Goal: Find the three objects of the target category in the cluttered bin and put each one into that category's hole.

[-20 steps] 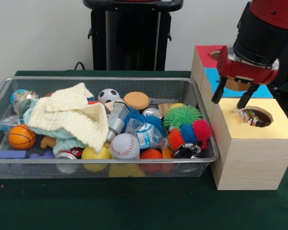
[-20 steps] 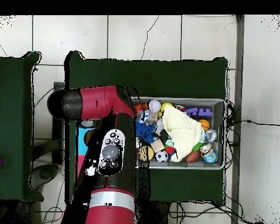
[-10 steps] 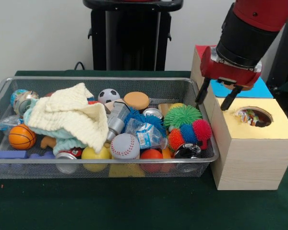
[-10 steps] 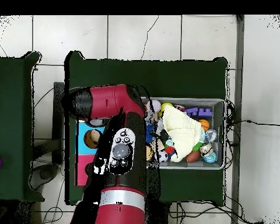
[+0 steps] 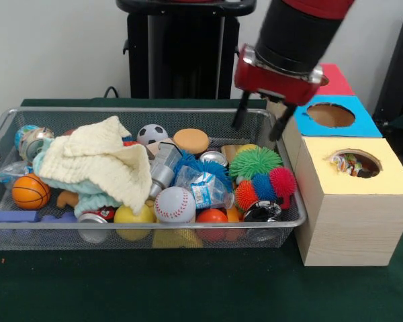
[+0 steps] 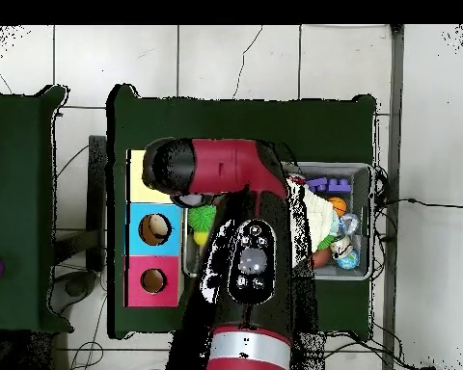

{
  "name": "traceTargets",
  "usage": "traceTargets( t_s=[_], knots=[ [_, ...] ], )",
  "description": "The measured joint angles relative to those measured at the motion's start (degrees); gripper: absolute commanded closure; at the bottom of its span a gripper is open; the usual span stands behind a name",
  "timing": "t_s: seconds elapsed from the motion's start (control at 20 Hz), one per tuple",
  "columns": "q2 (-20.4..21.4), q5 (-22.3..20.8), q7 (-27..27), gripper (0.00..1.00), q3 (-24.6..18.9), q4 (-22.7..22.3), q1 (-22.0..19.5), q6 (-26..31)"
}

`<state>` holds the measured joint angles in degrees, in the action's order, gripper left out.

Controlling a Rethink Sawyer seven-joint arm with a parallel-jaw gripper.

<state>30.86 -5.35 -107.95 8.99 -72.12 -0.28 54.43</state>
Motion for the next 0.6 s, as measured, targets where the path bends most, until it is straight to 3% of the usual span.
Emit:
traceTargets(
  t_s=[0.05, 0.1, 0.6],
  knots=[
    [0.9, 0.0, 0.0, 0.0, -0.2, -0.8, -0.9, 0.0],
    [3.7, -0.2, 0.0, 1.0, -0.7, -3.1, -3.7, 0.0],
    [7.1, -1.5, 0.0, 1.0, -1.1, -4.9, -6.8, 0.0]
  ],
)
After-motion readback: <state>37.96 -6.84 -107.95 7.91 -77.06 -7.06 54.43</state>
